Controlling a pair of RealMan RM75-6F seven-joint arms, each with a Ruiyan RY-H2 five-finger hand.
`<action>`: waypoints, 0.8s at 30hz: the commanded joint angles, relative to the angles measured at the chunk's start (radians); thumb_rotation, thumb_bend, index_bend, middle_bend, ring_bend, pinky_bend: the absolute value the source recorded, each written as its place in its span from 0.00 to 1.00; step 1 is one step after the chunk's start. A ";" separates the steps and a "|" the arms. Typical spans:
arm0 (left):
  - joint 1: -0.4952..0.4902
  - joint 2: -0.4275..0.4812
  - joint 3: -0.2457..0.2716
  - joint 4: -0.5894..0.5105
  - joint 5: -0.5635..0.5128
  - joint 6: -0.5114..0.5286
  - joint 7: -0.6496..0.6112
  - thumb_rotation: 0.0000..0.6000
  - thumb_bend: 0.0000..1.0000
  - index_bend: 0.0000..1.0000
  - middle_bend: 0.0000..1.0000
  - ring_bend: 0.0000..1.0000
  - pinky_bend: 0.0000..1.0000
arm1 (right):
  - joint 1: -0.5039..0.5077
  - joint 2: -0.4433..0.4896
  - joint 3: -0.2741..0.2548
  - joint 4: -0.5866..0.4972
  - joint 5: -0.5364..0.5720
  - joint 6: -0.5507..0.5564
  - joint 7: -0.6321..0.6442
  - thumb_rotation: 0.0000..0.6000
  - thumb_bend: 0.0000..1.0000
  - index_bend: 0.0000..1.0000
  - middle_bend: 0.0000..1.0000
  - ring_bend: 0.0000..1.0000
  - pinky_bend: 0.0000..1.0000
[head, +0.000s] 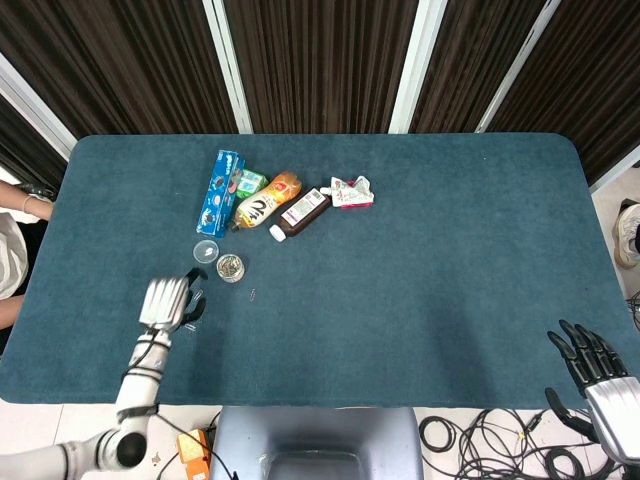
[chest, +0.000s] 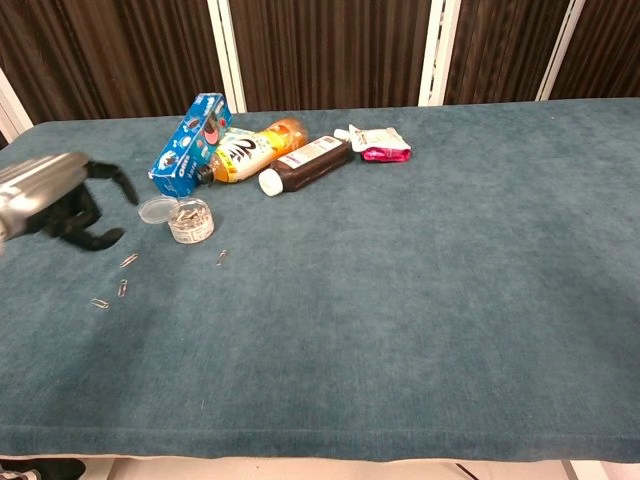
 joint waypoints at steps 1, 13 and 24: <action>0.063 0.044 0.082 -0.060 0.060 0.045 0.012 1.00 0.36 0.41 1.00 1.00 1.00 | 0.002 -0.001 -0.001 -0.003 0.000 -0.006 -0.006 1.00 0.32 0.00 0.00 0.00 0.13; 0.103 0.027 0.110 0.028 0.035 -0.014 -0.060 1.00 0.36 0.46 1.00 1.00 1.00 | 0.004 -0.002 -0.003 -0.007 -0.001 -0.015 -0.016 1.00 0.32 0.00 0.00 0.00 0.13; 0.093 -0.042 0.100 0.157 0.070 -0.063 -0.116 1.00 0.33 0.49 1.00 1.00 1.00 | 0.008 -0.003 -0.002 -0.010 -0.001 -0.025 -0.026 1.00 0.32 0.00 0.00 0.00 0.13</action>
